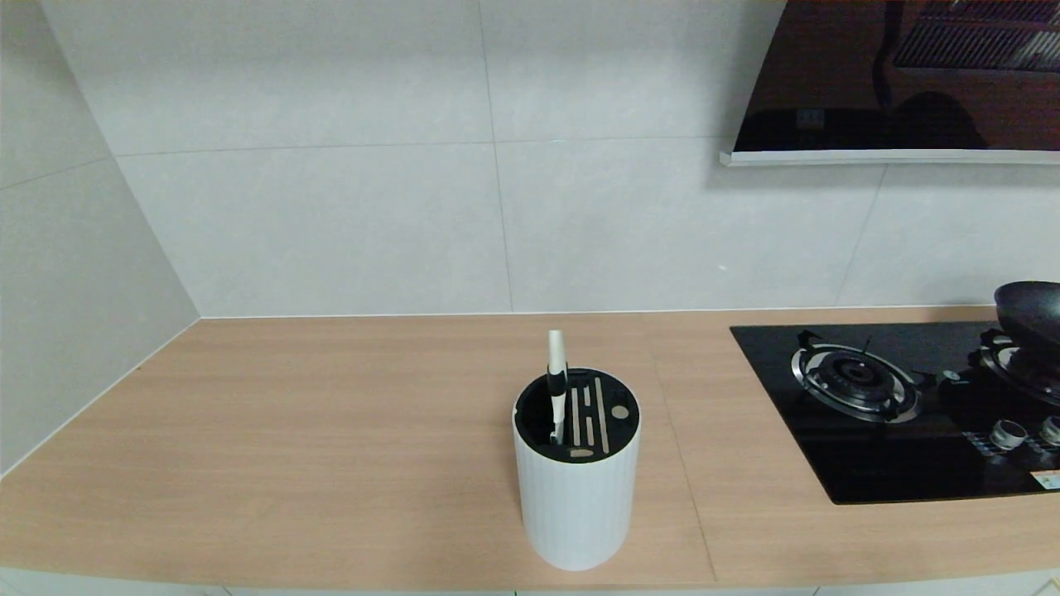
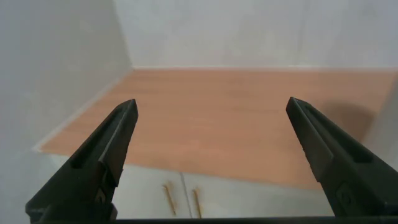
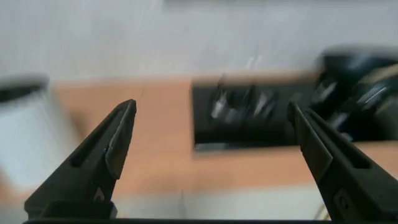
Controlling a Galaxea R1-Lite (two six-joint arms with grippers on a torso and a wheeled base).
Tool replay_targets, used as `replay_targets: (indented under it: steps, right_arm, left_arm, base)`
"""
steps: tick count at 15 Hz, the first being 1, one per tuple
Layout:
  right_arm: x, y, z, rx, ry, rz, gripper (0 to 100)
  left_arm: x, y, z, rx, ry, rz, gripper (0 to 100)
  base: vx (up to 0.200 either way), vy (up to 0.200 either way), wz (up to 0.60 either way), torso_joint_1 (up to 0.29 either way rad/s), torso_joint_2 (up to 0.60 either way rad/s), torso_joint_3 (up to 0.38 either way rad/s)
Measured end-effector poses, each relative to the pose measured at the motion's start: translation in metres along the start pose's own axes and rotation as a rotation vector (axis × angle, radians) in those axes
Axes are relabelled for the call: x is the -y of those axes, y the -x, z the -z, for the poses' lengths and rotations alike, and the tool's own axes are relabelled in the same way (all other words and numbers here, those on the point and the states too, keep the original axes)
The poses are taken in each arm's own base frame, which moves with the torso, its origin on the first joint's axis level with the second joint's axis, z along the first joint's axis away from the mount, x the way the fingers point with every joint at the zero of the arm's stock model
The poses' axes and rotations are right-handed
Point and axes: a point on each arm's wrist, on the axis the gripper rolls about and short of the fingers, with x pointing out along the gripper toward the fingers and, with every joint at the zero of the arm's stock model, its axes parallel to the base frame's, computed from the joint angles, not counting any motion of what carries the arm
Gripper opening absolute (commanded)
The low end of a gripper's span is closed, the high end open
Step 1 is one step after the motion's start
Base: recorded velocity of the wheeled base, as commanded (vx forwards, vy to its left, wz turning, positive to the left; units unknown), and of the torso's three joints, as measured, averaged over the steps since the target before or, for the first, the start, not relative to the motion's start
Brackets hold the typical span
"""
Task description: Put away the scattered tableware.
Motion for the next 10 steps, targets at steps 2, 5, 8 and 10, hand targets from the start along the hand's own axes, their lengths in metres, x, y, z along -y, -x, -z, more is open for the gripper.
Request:
replay_targets:
  steps: [2,5,8,10]
  right_arm:
    - [0.0,-0.002,0.013,-0.074,0.005,-0.005,100]
    - [0.0,-0.002,0.014,-0.072,0.004,-0.016,100]
    - [0.0,-0.002,0.015,-0.075,0.003,-0.016,100]
    - [0.0,-0.002,0.015,-0.076,0.004,-0.019,100]
  left_arm:
    - [0.005,-0.006,0.018,-0.023,0.032,0.09,100]
    - [0.008,-0.007,0.029,-0.084,0.096,0.158,100]
    - [0.008,-0.007,0.03,-0.087,0.096,0.159,100]
    - [0.008,-0.007,0.03,-0.089,0.096,0.159,100]
  base:
    - [0.0,0.0,0.0,0.0,0.0,0.0]
    - [0.0,0.0,0.0,0.0,0.0,0.0]
    - [0.0,0.0,0.0,0.0,0.0,0.0]
    - [0.0,0.0,0.0,0.0,0.0,0.0]
